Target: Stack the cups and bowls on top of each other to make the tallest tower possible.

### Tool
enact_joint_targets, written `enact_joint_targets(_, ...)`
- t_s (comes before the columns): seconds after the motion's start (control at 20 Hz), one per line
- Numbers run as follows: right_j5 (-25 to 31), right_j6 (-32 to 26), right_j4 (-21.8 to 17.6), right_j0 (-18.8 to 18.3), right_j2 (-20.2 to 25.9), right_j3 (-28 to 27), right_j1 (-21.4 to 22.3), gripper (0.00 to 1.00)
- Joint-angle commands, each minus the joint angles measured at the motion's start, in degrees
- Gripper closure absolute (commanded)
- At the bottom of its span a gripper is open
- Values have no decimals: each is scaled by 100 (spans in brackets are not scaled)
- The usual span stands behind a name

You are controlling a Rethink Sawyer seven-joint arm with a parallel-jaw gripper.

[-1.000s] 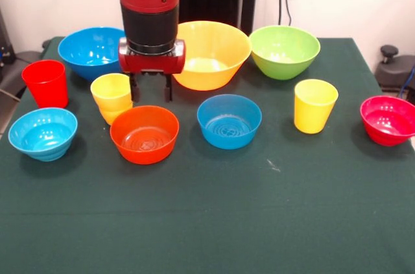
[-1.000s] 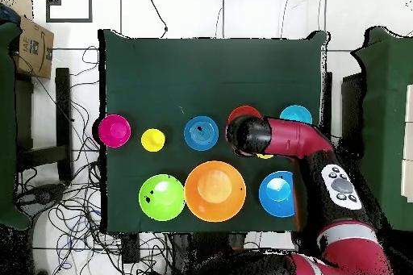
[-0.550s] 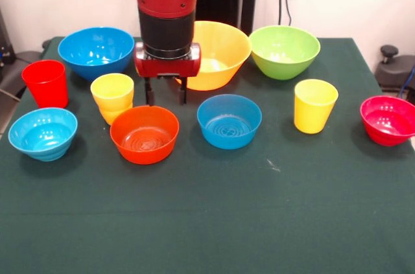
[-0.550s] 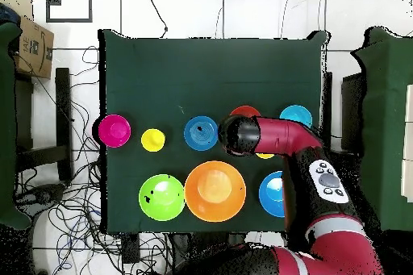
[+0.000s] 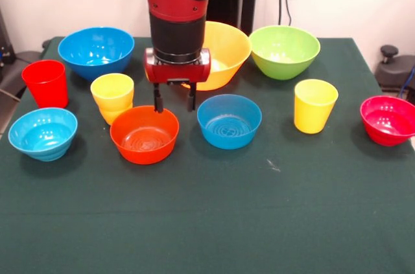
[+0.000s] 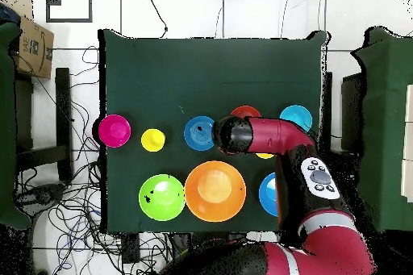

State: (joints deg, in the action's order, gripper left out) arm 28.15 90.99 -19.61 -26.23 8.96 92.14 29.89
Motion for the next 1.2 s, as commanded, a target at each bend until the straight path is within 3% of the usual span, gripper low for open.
enact_joint_targets(0.05,-624,723,-40,136,178,-106,-770,0)
enact_joint_targets(0.8,-1203,543,-204,143,-119,-743,-1680,0)
enact_joint_targets(1.2,-1077,518,-145,181,-128,-829,-1667,0)
